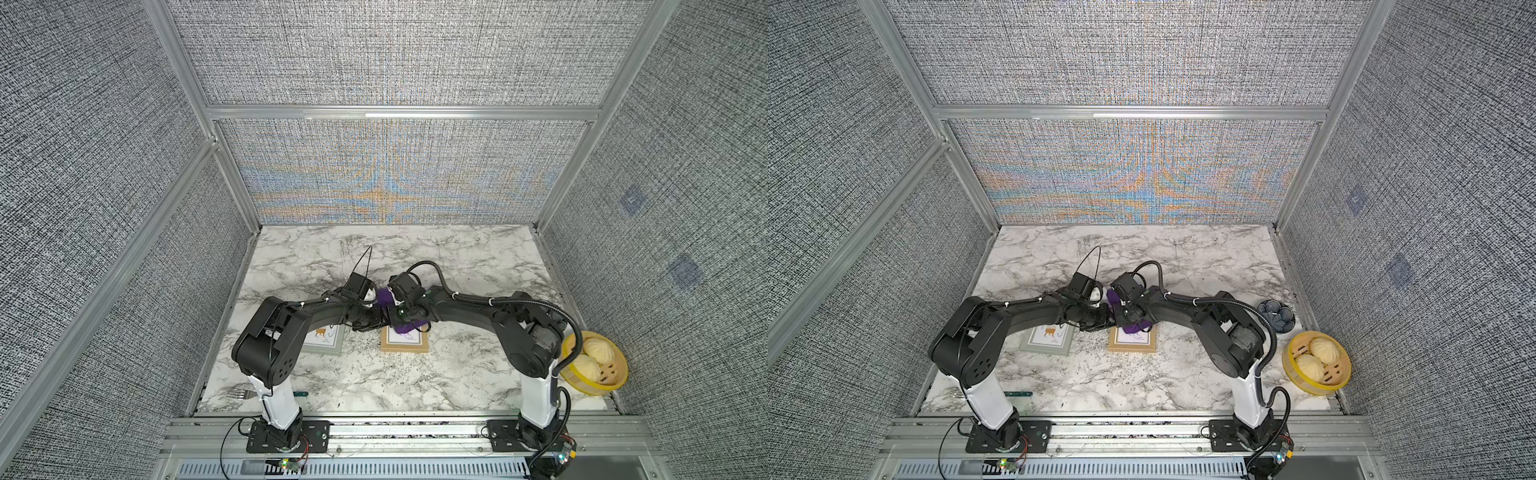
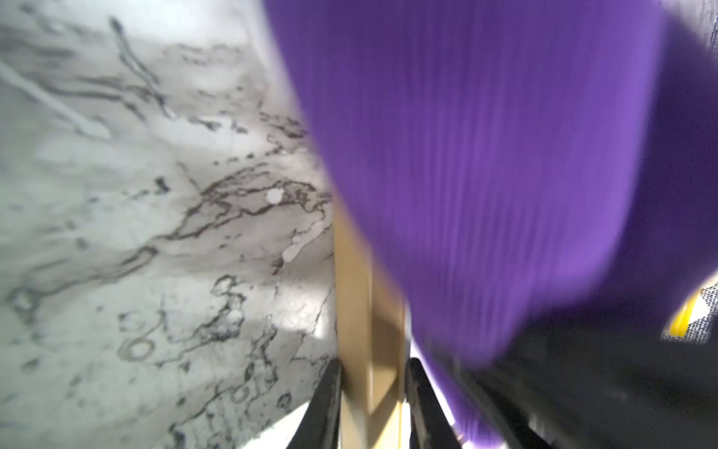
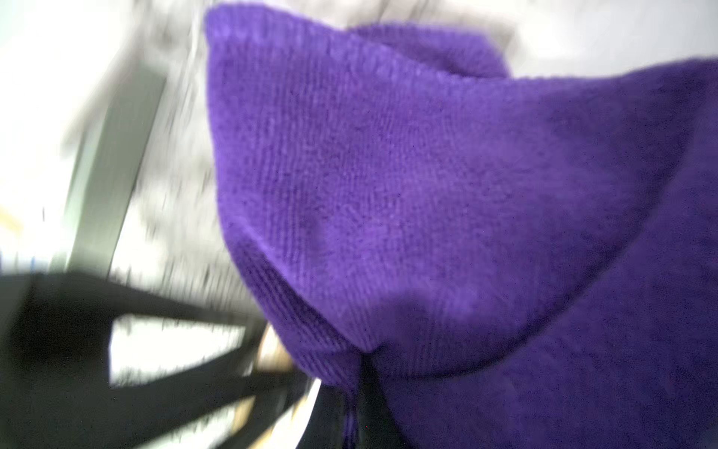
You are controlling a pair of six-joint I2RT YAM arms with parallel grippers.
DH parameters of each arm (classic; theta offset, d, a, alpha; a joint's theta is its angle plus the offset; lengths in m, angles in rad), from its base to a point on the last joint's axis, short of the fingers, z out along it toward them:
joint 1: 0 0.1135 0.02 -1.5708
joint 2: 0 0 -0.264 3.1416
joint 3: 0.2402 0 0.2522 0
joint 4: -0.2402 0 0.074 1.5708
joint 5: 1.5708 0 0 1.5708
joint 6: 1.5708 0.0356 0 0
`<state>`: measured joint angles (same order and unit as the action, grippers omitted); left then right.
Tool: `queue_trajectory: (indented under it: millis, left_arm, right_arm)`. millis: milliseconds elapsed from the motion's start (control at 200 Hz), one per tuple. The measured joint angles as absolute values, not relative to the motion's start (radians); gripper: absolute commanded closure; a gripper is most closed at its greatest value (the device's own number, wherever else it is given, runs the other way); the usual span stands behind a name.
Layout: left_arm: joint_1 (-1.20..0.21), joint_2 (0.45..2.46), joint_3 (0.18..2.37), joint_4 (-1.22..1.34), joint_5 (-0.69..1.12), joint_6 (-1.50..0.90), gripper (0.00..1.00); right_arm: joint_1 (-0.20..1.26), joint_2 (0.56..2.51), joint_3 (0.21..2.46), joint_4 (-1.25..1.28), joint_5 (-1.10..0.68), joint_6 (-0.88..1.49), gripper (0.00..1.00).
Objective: Wipe the picture frame with a cloth
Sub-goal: Wipe the dirt from the picture frame.
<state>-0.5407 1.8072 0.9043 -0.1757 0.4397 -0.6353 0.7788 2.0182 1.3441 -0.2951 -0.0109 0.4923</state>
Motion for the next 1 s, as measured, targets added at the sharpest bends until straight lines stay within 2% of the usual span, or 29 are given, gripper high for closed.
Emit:
queue_trajectory:
  millis: [195, 550, 1001]
  left_arm:
    - [-0.541, 1.810, 0.908, -0.179, 0.440, -0.633, 0.91]
    - [-0.541, 1.811, 0.913, -0.186, 0.437, -0.636, 0.91]
    - [-0.541, 1.810, 0.913, -0.186, 0.435, -0.638, 0.91]
  right_arm:
    - [0.749, 2.064, 1.430, -0.347, 0.031, 0.465, 1.00]
    - [0.804, 1.893, 1.159, -0.257, -0.074, 0.346, 1.00]
    - [0.774, 1.789, 1.016, -0.228, -0.109, 0.219, 1.00]
